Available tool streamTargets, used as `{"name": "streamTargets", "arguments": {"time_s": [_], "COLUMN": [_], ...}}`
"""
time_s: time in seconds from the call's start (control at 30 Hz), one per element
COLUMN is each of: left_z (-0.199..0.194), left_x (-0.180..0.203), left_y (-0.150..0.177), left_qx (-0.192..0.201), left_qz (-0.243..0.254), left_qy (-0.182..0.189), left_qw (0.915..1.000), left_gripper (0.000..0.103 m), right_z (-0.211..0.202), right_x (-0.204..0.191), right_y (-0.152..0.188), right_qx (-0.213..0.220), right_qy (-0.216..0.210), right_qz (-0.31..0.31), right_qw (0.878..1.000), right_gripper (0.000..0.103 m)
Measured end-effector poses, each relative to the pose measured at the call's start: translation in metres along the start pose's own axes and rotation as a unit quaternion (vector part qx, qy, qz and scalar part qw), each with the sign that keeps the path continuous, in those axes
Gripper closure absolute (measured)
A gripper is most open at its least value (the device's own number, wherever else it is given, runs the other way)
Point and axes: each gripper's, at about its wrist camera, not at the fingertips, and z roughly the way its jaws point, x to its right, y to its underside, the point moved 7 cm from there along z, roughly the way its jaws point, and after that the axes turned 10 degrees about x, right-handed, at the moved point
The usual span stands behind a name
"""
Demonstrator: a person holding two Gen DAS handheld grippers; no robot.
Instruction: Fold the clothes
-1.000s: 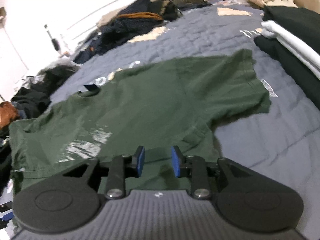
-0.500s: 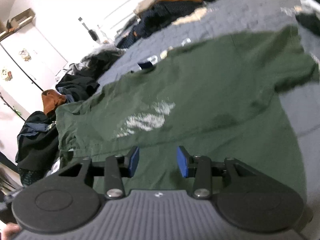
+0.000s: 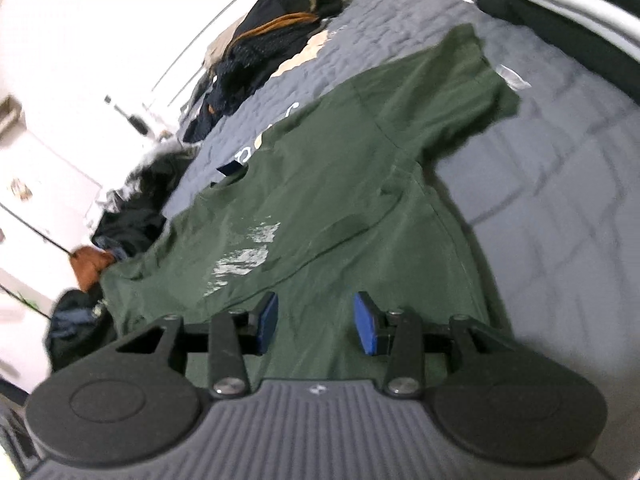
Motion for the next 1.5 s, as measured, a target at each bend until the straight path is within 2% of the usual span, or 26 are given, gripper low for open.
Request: {"name": "streamTargets", "arguments": {"time_s": [0.1,0.17,0.23,0.3,0.37,0.47,0.6,0.73,0.83,1.07,1.13,1.27,1.3,1.4,1.43,1.47,1.5], "left_z": [-0.001,0.000,-0.002,-0.003,-0.003,0.000,0.008,0.019,0.025,0.041,0.046,0.057,0.060,0.065,0.066,0.066,0.066], "left_x": [0.035,0.058,0.081,0.102,0.121,0.145,0.162,0.168,0.175,0.186,0.185,0.180,0.179,0.175,0.174,0.173,0.172], "left_y": [0.020,0.033,0.049,0.066,0.085,0.115,0.149,0.169,0.182,0.211,0.217,0.224,0.224,0.223,0.223,0.224,0.224], "left_qx": [-0.006,-0.006,-0.003,0.002,0.012,0.024,0.030,0.029,0.030,0.022,0.021,0.018,0.017,0.013,0.012,0.010,0.009], "left_qz": [0.068,0.121,0.179,0.240,0.312,0.415,0.510,0.561,0.589,0.634,0.650,0.673,0.676,0.675,0.676,0.678,0.680], "left_qy": [0.028,0.043,0.054,0.066,0.069,0.073,0.079,0.081,0.086,0.107,0.105,0.098,0.095,0.089,0.089,0.090,0.090], "left_qw": [0.9972,0.9918,0.9823,0.9686,0.9474,0.9068,0.8558,0.8236,0.8028,0.7654,0.7520,0.7329,0.7306,0.7324,0.7309,0.7291,0.7273], "left_gripper": [0.040,0.040,0.036,0.033,0.033,0.033,0.033,0.033,0.033,0.034,0.039,0.050,0.059,0.061,0.061,0.063,0.073], "right_z": [-0.018,-0.028,-0.037,-0.042,-0.045,-0.047,-0.047,-0.043,-0.036,-0.026,-0.024,-0.019,-0.018,-0.015,-0.015,-0.016,-0.018], "right_x": [0.007,0.010,0.014,0.017,0.023,0.032,0.047,0.054,0.056,0.059,0.065,0.075,0.076,0.078,0.078,0.078,0.078], "right_y": [0.009,0.016,0.022,0.024,0.026,0.031,0.038,0.043,0.047,0.048,0.047,0.045,0.045,0.045,0.044,0.042,0.040], "right_qx": [0.004,0.005,0.006,0.008,0.008,0.005,-0.006,-0.012,-0.017,-0.010,-0.006,0.002,0.003,0.011,0.015,0.022,0.029], "right_qy": [0.001,0.008,0.014,0.016,0.014,0.014,0.014,0.015,0.012,0.015,0.023,0.038,0.040,0.047,0.051,0.059,0.067], "right_qz": [0.018,0.017,0.016,0.021,0.037,0.070,0.114,0.132,0.141,0.142,0.150,0.165,0.167,0.164,0.159,0.150,0.141], "right_qw": [1.000,1.000,1.000,1.000,0.999,0.997,0.993,0.991,0.990,0.990,0.988,0.986,0.985,0.985,0.986,0.987,0.987], "right_gripper": [0.062,0.061,0.061,0.061,0.061,0.061,0.061,0.061,0.060,0.060,0.060,0.060,0.060,0.062,0.065,0.078,0.096]}}
